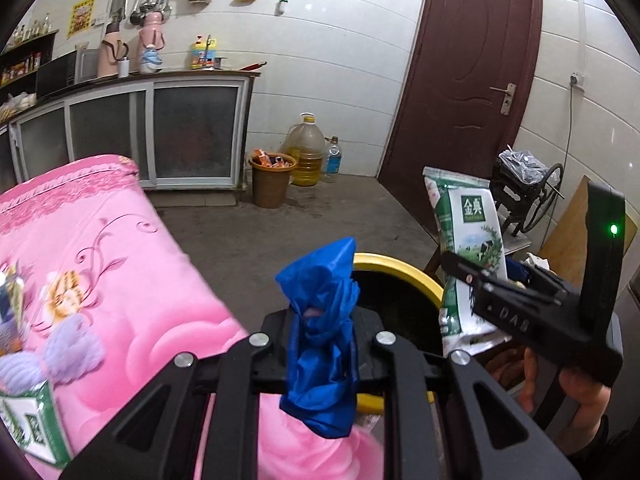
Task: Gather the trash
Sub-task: 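Carry the pouch and glove over the bin and open both grippers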
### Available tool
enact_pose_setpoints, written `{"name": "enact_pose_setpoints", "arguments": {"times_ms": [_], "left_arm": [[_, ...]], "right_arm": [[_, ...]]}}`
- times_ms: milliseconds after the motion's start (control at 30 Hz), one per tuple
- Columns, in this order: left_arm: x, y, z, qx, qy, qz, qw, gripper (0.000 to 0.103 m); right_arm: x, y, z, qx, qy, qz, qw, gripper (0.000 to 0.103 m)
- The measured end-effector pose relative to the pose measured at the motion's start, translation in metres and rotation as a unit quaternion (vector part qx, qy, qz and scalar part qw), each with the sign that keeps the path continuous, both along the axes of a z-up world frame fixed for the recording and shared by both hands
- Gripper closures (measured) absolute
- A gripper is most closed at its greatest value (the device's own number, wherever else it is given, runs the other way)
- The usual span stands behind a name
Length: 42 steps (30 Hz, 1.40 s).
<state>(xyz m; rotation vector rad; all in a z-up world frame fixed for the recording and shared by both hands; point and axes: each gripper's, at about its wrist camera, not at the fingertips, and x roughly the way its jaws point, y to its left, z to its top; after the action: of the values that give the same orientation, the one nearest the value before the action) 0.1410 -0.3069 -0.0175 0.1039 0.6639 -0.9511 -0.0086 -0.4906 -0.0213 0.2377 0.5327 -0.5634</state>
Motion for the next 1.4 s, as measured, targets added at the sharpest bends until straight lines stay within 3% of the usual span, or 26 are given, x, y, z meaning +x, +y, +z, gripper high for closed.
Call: {"name": "enact_pose_setpoints", "arguments": {"times_ms": [733,1100,1200,1267,1400], "left_arm": [[0.018,-0.091,-0.039,0.02,0.033,-0.034,0.9987,0.086],[0.022,-0.107,-0.048,0.028,0.049,-0.04,0.9976,0.084],[0.021,-0.106,-0.044,0.027,0.034,-0.027,0.9987,0.056],[0.022,-0.099,-0.039,0.016,0.019,-0.006,0.9997,0.018],[0.022,-0.087,-0.029,-0.003,0.015,0.007,0.9999,0.013]], "right_arm": [[0.012,-0.027,-0.028,0.027,0.033,-0.036,0.998,0.042],[0.02,-0.038,-0.034,0.036,0.049,-0.043,0.997,0.041],[0.022,-0.04,-0.035,0.035,0.061,-0.059,0.996,0.036],[0.019,-0.044,-0.035,0.038,0.061,-0.07,0.995,0.032],[0.012,-0.047,-0.032,0.04,0.058,-0.079,0.994,0.029]]}}
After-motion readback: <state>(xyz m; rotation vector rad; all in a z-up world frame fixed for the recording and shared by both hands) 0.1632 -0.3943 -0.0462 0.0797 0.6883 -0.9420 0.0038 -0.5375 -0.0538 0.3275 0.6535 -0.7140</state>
